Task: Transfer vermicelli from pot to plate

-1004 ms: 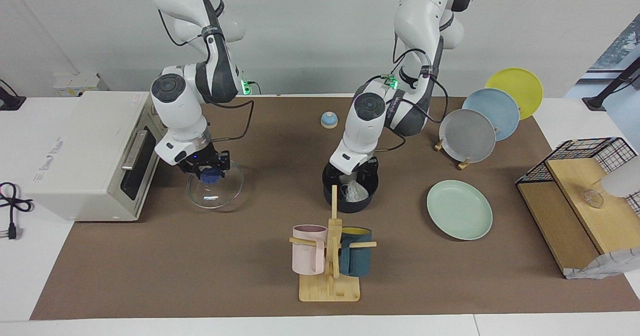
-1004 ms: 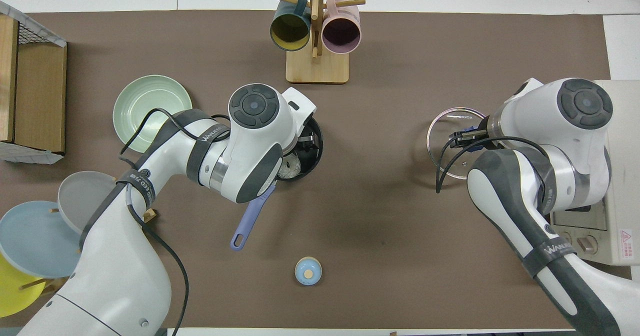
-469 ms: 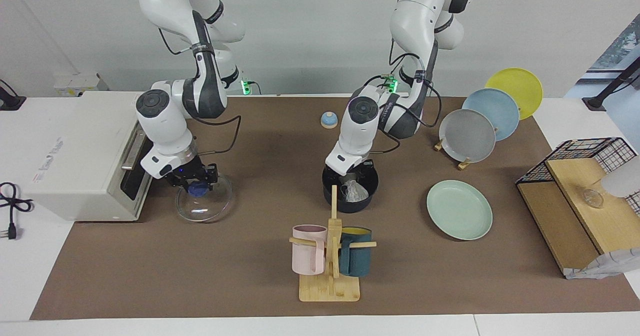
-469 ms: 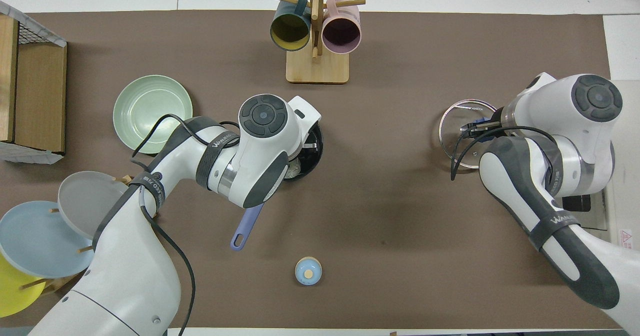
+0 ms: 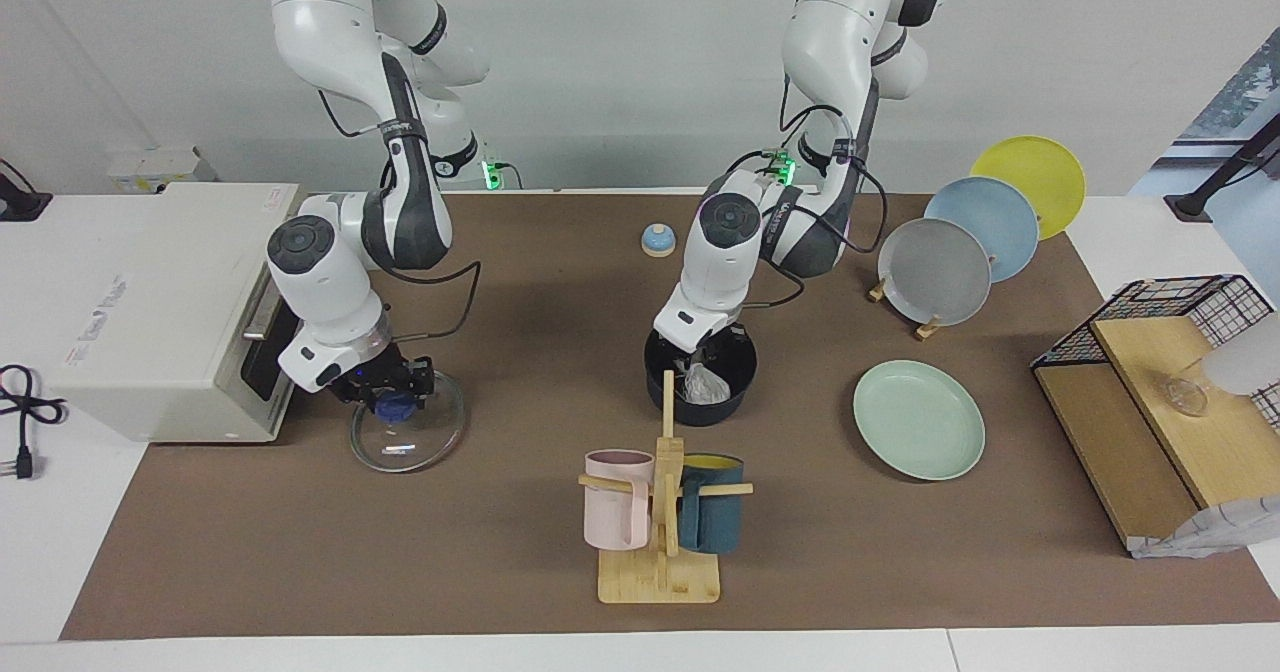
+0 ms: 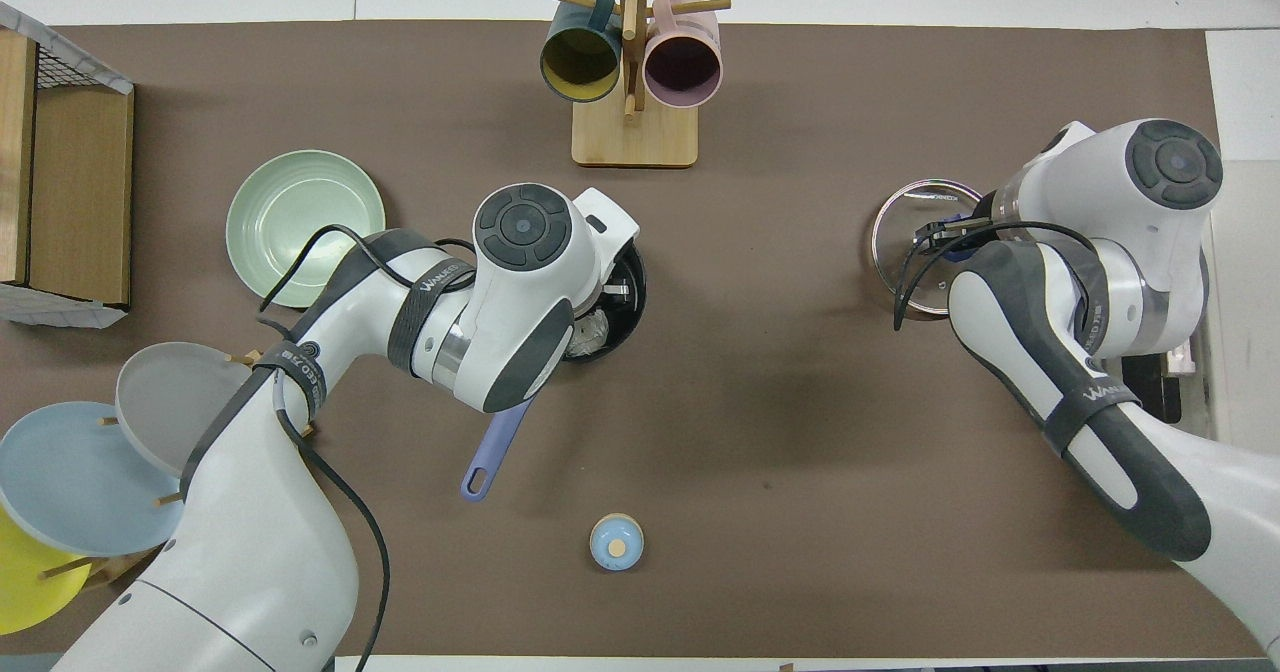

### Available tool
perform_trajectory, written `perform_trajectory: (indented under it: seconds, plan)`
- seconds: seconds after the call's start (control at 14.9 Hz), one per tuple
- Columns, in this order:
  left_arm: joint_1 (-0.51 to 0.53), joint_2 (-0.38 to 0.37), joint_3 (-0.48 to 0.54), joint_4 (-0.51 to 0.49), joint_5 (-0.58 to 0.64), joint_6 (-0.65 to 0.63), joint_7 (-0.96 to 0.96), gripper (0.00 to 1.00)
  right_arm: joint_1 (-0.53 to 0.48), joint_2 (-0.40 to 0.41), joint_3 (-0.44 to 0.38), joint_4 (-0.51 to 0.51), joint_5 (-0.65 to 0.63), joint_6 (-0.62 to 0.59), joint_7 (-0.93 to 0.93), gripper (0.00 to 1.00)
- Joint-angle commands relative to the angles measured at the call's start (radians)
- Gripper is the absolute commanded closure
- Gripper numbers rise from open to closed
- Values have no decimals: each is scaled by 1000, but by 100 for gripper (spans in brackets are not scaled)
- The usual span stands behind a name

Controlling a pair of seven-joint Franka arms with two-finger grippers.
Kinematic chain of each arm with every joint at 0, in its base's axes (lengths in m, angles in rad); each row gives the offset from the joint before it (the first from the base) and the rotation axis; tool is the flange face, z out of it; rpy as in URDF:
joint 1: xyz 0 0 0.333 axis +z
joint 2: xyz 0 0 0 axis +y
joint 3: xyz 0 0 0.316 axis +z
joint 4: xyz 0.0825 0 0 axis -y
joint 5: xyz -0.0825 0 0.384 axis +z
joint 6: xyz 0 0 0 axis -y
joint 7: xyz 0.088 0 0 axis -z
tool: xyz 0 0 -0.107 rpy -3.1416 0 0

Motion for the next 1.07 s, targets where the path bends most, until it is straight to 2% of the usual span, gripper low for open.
perform_trajectory:
  seconds: [0.0,0.4,0.47,0.54,0.6,0.67,0.8,1.0]
  plan:
    - [5,-44,10,30,10,-69,9,100,-2,45,7,71,0,-6,-17,88]
    - [42,-122,12,59,0,-160,9,100,1,62,7,84,0,-13,-15,87]
    - [46,-131,13,78,-5,-190,10,100,1,61,7,81,0,-16,-12,78]
    - [61,-139,12,101,-14,-226,12,100,2,59,7,82,0,-21,-8,34]
    - [77,-151,12,124,-19,-258,13,100,2,56,7,82,0,-23,-7,9]
    - [94,-159,10,145,-20,-292,18,100,2,50,7,84,0,-35,-7,0]
    - [130,-165,9,194,-20,-342,21,100,2,21,9,87,2,-81,-9,0]
    - [209,-187,3,210,-20,-366,45,100,2,-43,9,114,16,-198,-11,0]
